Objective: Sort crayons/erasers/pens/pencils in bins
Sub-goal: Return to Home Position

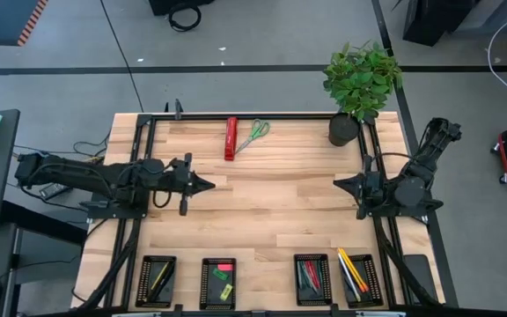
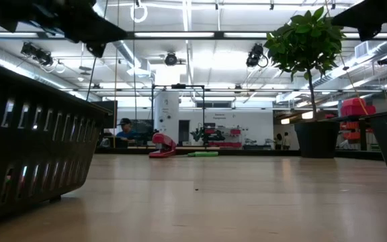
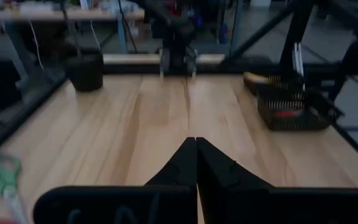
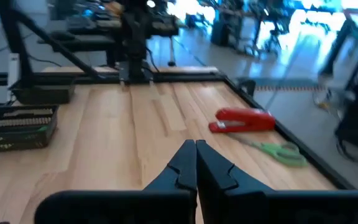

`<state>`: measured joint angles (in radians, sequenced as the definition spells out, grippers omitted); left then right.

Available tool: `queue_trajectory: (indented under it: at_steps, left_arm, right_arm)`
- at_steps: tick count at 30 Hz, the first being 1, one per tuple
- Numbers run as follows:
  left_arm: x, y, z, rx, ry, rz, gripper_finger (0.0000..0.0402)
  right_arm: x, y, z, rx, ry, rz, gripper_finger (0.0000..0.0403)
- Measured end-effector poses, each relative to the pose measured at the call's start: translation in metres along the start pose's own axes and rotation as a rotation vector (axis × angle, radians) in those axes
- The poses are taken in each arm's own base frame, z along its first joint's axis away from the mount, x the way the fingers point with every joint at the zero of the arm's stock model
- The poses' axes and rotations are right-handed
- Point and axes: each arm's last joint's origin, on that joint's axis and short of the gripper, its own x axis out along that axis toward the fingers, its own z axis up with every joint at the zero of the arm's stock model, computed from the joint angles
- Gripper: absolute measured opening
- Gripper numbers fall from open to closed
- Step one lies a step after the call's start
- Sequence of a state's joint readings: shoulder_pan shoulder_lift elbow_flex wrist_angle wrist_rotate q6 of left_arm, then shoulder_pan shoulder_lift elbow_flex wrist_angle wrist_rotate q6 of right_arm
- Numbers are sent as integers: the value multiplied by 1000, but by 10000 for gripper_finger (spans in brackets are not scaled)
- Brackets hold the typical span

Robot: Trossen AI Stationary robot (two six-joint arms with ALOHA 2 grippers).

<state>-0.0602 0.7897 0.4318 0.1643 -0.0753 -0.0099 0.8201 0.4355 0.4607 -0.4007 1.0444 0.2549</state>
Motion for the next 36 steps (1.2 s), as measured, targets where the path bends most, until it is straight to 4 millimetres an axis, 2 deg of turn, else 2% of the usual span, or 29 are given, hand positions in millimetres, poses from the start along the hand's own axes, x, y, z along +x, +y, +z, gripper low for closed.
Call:
queue_trajectory:
  at_steps: [6,13,17,25,32,36]
  left_arm:
    - [-7,1,-10,-3,-5,29,20]
    - [-17,2,-64,-25,-126,30,6]
    - [-27,5,-83,-35,-206,53,17]
    - [-32,10,-80,-35,-230,98,7]
    - [-31,13,-82,-32,-208,122,25]
    - [-30,16,-86,-31,-159,142,18]
  right_arm:
    - [4,-3,-7,-70,-66,25,7]
    - [12,-8,-36,-65,-104,40,7]
    - [16,-13,-44,-89,-163,53,7]
    - [29,-28,-65,-106,-257,78,7]
    - [34,-45,-58,-83,-304,124,6]
    - [39,-52,-68,-81,-192,122,6]
